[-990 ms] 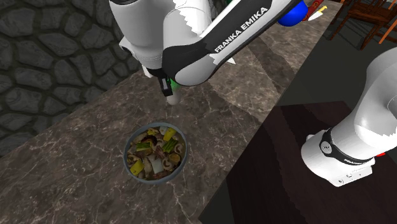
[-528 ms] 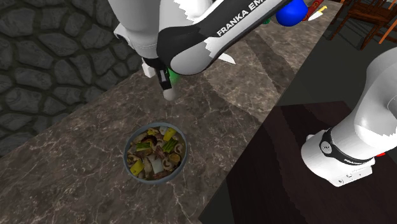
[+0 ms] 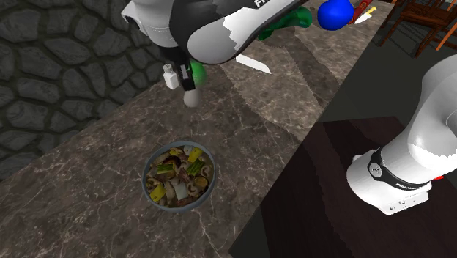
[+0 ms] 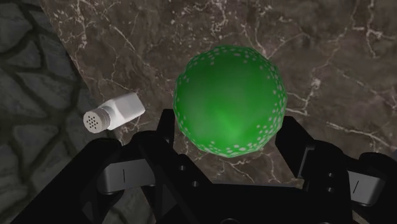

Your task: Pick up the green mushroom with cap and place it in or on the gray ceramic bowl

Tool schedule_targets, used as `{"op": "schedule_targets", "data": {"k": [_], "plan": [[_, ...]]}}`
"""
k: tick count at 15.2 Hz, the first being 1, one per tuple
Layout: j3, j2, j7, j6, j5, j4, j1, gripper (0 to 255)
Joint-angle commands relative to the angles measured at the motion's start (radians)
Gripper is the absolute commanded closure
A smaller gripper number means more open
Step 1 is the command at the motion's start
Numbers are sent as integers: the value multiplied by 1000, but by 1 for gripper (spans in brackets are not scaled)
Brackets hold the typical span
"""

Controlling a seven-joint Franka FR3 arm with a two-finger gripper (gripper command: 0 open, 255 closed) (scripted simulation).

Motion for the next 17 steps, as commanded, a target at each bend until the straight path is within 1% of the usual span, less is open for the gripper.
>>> {"op": "schedule_targets", "data": {"k": [1,17], "plan": [[1,-12,-9,-23,5,12,1,255],[10,-84,-80,-213,39,139,9,255]]}}
